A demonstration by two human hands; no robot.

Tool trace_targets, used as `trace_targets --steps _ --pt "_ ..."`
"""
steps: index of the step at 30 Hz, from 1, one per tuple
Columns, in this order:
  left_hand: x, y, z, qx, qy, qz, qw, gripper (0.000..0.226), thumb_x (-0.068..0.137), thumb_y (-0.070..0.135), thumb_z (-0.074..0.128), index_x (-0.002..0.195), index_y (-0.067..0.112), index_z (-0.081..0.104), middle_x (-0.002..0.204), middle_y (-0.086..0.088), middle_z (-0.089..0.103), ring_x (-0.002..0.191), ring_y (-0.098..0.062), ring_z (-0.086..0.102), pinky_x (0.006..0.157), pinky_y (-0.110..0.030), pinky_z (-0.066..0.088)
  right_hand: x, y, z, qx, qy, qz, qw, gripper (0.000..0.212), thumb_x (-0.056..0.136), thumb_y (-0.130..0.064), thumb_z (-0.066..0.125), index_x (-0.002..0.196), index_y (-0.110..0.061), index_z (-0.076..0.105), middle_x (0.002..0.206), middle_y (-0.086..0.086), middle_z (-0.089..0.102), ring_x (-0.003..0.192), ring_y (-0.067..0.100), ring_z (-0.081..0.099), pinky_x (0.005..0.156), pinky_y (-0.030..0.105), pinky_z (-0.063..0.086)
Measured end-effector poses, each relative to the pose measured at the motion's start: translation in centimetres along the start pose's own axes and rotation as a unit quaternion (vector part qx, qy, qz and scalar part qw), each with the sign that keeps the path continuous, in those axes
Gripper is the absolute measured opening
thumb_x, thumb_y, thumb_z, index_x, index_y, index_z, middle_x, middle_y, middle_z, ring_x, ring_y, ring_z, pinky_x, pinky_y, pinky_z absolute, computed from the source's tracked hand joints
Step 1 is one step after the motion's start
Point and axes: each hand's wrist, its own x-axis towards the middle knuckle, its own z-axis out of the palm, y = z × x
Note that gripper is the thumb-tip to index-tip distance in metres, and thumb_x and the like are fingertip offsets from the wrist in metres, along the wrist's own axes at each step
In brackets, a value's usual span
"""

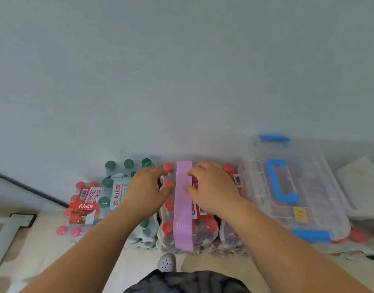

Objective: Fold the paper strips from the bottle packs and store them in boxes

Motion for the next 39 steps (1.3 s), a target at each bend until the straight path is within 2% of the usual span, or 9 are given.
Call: trace_targets --steps 5,9,13,17,22,26,29,34,39 --pt "4.9 -3.2 0.2 -0.003 -0.079 0.054 0.995 0.039 0.083 0.041 0.066 0.12 0.03 0.064 0.115 0.005 0.066 0.112 -0.019 0.056 0.09 -0.031 0.047 3.7 0.1 2.5 0.018 -0.036 0.093 0.995 0.05 0.094 -0.043 0.059 0.139 -0.022 0.054 0.143 -0.001 0.048 0.136 0.023 0.039 0.111 0.039 0.04" --pt "8.1 -4.0 0.8 -0.015 -0.113 0.104 0.988 0.034 0.078 0.041 0.056 0.104 0.022 0.067 0.102 0.002 0.065 0.103 -0.023 0.058 0.088 -0.036 0.049 5.2 -0.3 3.6 0.015 -0.053 0.118 0.992 0.048 0.094 -0.037 0.06 0.14 -0.023 0.055 0.153 0.002 0.04 0.142 0.026 0.033 0.115 0.041 0.036" --pt "10.6 -4.2 1.9 -0.009 -0.132 0.139 0.982 0.035 0.085 0.031 0.063 0.116 0.015 0.067 0.111 -0.007 0.067 0.104 -0.03 0.061 0.09 -0.039 0.05 6.8 -0.3 4.6 0.011 -0.055 0.138 0.989 0.042 0.096 -0.032 0.057 0.137 -0.021 0.058 0.161 0.005 0.033 0.144 0.03 0.033 0.115 0.042 0.036" --pt "11.8 -4.2 3.1 0.025 -0.172 0.187 0.967 0.02 0.084 0.033 0.059 0.095 0.018 0.066 0.088 -0.006 0.069 0.088 -0.031 0.063 0.085 -0.035 0.043 7.7 0.0 5.2 0.03 -0.038 0.14 0.989 0.037 0.097 -0.026 0.056 0.132 -0.017 0.063 0.144 0.005 0.054 0.133 0.03 0.046 0.108 0.045 0.043" --pt "11.6 -4.2 3.3 -0.007 -0.149 0.187 0.971 0.02 0.083 0.036 0.057 0.092 0.023 0.07 0.085 0.0 0.069 0.085 -0.026 0.062 0.089 -0.037 0.044 7.0 -0.8 4.6 0.062 0.056 0.113 0.99 0.029 0.094 -0.012 0.058 0.115 -0.023 0.075 0.115 0.0 0.069 0.11 0.024 0.06 0.094 0.042 0.051" --pt "10.1 -3.1 1.8 -0.155 -0.147 0.137 0.967 0.009 0.088 0.034 0.067 0.095 0.033 0.071 0.085 0.014 0.07 0.075 -0.008 0.067 0.071 -0.021 0.05 5.4 -1.6 3.6 0.12 0.129 0.091 0.98 0.02 0.09 -0.008 0.063 0.099 -0.018 0.078 0.095 -0.002 0.072 0.09 0.019 0.065 0.081 0.041 0.055" --pt "8.3 -2.0 0.3 -0.249 -0.161 0.112 0.948 0.004 0.088 0.027 0.073 0.09 0.03 0.075 0.076 0.023 0.07 0.067 0.006 0.063 0.065 -0.014 0.047 3.5 -2.0 2.5 0.144 0.154 0.075 0.975 0.015 0.087 -0.013 0.067 0.093 -0.022 0.077 0.089 -0.011 0.069 0.084 0.008 0.063 0.078 0.032 0.054" --pt "3.8 0.3 -2.7 -0.315 -0.136 0.11 0.933 0.013 0.087 0.016 0.074 0.078 0.025 0.074 0.069 0.007 0.071 0.058 -0.005 0.059 0.057 -0.024 0.048 -0.9 -3.8 -0.1 0.214 0.197 0.061 0.955 0.014 0.08 -0.011 0.077 0.081 -0.023 0.072 0.082 -0.009 0.068 0.077 0.006 0.062 0.07 0.017 0.048" --pt "-2.2 2.8 -5.4 -0.345 -0.121 0.122 0.923 0.018 0.086 0.011 0.074 0.077 0.025 0.076 0.063 0.009 0.068 0.054 -0.007 0.056 0.054 -0.019 0.042 -6.5 -5.4 -2.3 0.383 0.176 0.059 0.905 0.018 0.083 -0.01 0.079 0.084 -0.02 0.064 0.075 -0.005 0.07 0.068 0.009 0.064 0.062 0.022 0.051"
